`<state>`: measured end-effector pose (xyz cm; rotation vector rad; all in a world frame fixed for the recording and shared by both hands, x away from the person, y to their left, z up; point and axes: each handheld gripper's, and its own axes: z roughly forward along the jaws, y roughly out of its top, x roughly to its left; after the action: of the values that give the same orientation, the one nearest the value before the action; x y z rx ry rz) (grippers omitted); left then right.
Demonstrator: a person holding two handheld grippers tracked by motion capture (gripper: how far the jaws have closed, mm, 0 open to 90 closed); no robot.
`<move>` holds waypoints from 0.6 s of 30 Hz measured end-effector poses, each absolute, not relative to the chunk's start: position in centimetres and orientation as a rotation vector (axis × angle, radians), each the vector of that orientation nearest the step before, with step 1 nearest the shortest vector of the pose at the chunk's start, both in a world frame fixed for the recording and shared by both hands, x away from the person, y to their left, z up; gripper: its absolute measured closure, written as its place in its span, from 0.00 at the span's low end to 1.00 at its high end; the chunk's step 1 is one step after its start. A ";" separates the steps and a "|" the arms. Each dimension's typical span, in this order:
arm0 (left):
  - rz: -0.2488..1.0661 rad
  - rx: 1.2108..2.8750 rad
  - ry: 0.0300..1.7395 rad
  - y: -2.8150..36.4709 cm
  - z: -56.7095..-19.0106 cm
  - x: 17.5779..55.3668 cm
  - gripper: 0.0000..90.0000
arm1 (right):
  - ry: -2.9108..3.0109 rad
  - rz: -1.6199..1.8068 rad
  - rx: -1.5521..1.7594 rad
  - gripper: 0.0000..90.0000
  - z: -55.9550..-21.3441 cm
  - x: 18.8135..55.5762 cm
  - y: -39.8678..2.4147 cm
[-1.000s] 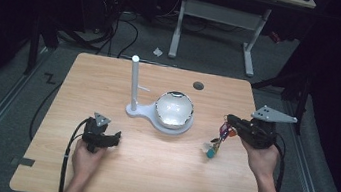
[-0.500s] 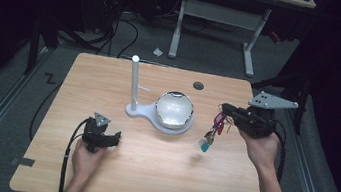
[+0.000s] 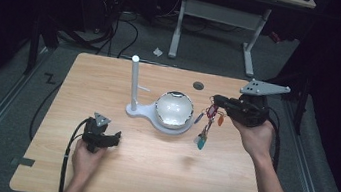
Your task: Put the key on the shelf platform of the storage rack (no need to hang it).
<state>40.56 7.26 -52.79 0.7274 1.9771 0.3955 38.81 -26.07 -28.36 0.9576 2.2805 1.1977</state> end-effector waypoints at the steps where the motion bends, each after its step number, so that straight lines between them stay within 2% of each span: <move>1: 0.394 0.730 1.975 7.3 -52.8 40.6 0.25 | 2.281 1.204 0.953 0.98 -28.2 38.9 -25.9; 18: 0.392 0.731 1.976 7.3 -52.8 40.5 0.25 | 2.304 1.253 0.928 0.98 -26.1 41.2 -23.5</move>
<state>40.54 7.26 -52.78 0.7309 1.9757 0.3925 41.25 -23.49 -26.13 0.9281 2.3042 1.2535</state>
